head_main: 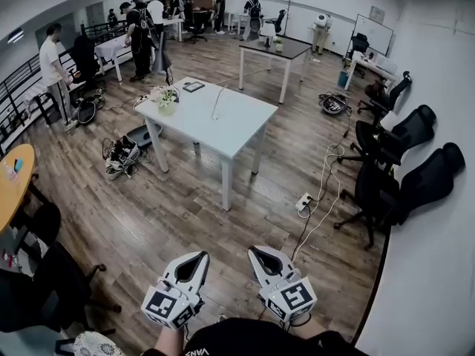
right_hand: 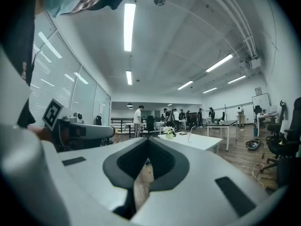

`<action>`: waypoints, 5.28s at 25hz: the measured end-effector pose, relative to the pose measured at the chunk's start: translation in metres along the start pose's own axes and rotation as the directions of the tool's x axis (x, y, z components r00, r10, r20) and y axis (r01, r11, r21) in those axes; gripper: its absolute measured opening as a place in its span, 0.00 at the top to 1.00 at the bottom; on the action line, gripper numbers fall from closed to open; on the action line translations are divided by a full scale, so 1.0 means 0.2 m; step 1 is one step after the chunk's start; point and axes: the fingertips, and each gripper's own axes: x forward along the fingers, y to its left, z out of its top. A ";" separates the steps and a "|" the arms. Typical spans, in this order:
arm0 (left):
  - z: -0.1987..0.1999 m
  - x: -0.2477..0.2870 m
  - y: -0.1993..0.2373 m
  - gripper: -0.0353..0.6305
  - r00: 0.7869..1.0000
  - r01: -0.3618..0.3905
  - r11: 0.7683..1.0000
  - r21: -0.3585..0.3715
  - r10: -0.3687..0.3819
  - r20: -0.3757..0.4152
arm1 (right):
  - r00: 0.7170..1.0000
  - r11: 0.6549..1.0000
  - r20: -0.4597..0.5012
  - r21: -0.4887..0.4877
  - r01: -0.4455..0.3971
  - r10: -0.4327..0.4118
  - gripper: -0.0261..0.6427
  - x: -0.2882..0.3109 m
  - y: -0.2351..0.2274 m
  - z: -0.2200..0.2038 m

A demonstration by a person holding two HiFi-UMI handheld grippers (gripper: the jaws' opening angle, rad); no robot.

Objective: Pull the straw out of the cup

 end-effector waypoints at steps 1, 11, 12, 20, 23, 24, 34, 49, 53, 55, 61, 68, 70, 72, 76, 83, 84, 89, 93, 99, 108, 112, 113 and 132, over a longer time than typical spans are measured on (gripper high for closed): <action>0.00 -0.01 0.02 0.95 1.000 0.007 1.000 -0.001 -0.007 -0.001 | 1.000 1.000 0.002 0.003 0.009 -0.009 0.94 0.01 0.01 0.00; -0.03 -0.01 0.17 0.94 0.999 0.032 0.999 0.011 -0.032 -0.017 | 0.998 0.998 -0.015 0.019 0.061 -0.061 0.94 0.11 -0.01 -0.04; -0.03 0.00 0.19 0.94 0.999 0.030 1.000 0.008 -0.030 -0.020 | 0.998 0.998 -0.014 0.022 0.065 -0.065 0.94 0.13 -0.02 -0.04; 0.00 0.23 0.37 0.95 1.000 0.001 1.000 0.002 -0.001 -0.022 | 0.999 0.999 -0.018 0.017 0.039 -0.039 0.94 0.35 -0.22 -0.02; 0.02 0.37 0.42 0.94 1.000 -0.003 1.000 0.013 0.004 -0.018 | 1.000 1.000 -0.013 0.008 0.028 -0.028 0.94 0.44 -0.34 -0.02; 0.03 0.42 0.44 0.94 1.000 -0.006 1.000 0.014 0.006 -0.018 | 1.000 1.000 -0.013 0.007 0.022 -0.022 0.94 0.47 -0.39 -0.01; 0.03 0.83 0.62 0.94 0.998 -0.061 0.998 0.020 0.061 -0.022 | 0.999 0.999 -0.025 0.020 -0.040 0.040 0.94 0.75 -0.77 -0.04; 0.05 1.19 0.89 0.95 0.994 -0.110 0.994 0.008 0.110 -0.026 | 0.998 0.998 -0.024 0.033 -0.059 0.059 0.94 1.09 -1.13 -0.06; 0.06 1.26 1.04 0.95 0.994 -0.103 0.995 0.003 0.103 -0.028 | 0.999 0.999 -0.017 0.031 -0.032 0.032 0.94 1.23 -1.18 -0.04; 0.08 1.30 1.12 0.95 0.996 -0.089 0.996 0.001 0.089 -0.027 | 1.000 0.999 -0.022 0.031 -0.016 0.017 0.94 1.31 -1.21 -0.03; 0.19 1.44 1.37 0.94 0.999 -0.043 0.999 0.022 0.044 -0.022 | 1.000 1.000 -0.016 0.021 0.014 -0.014 0.94 1.59 -1.26 0.03; 0.31 1.54 1.64 0.95 1.000 -0.002 0.999 0.046 0.003 -0.015 | 0.999 0.999 0.003 0.014 0.048 -0.048 0.94 1.89 -1.28 0.10; 0.32 1.56 1.69 0.95 1.000 0.011 0.999 0.052 -0.010 -0.013 | 0.999 0.998 0.007 0.016 0.054 -0.054 0.94 1.94 -1.29 0.11; 0.31 1.57 1.75 0.94 1.000 0.013 0.999 0.052 -0.012 -0.020 | 0.998 0.998 0.009 0.020 0.060 -0.060 0.94 1.99 -1.29 0.10; 0.28 1.62 1.86 0.94 0.999 0.016 1.000 0.027 -0.015 -0.032 | 0.997 0.997 -0.009 0.025 0.072 -0.072 0.94 2.08 -1.33 0.07; 0.30 1.80 2.04 0.94 0.999 0.017 1.000 0.023 -0.016 -0.035 | 0.997 0.997 -0.024 0.033 0.070 -0.070 0.94 2.30 -1.49 0.06; 0.31 1.83 2.07 0.94 0.999 0.014 1.000 0.024 -0.013 -0.034 | 0.997 0.997 -0.023 0.033 0.068 -0.067 0.94 2.33 -1.51 0.06; 0.31 1.99 2.20 0.94 0.999 0.009 1.000 0.021 -0.008 -0.037 | 0.998 0.998 -0.020 0.028 0.056 -0.055 0.94 2.51 -1.64 0.07; 0.33 2.14 2.29 0.94 0.999 0.004 1.000 0.017 -0.004 -0.033 | 0.999 0.999 -0.023 0.028 0.043 -0.043 0.94 2.63 -1.76 0.07; 0.33 2.35 2.40 0.94 1.000 -0.005 1.000 0.014 0.006 -0.031 | 0.999 0.999 -0.024 0.027 0.028 -0.027 0.94 2.79 -1.94 0.07; 0.36 2.64 2.53 0.94 1.000 -0.024 0.999 0.029 0.025 -0.016 | 1.000 1.000 -0.021 0.011 -0.001 0.001 0.94 2.97 -2.20 0.07; 0.36 2.72 2.61 0.95 0.999 -0.043 0.999 0.029 0.043 -0.020 | 1.000 1.000 -0.024 0.016 -0.004 0.004 0.94 3.05 -2.28 0.05; 0.35 2.73 2.62 0.95 0.999 -0.046 0.999 0.024 0.046 -0.023 | 1.000 1.000 -0.027 0.020 -0.004 0.005 0.94 3.07 -2.29 0.05; 0.46 3.06 3.03 0.94 0.998 0.060 0.998 0.035 -0.059 -0.037 | 0.994 0.994 -0.029 0.018 0.108 -0.108 0.94 3.55 -2.54 0.08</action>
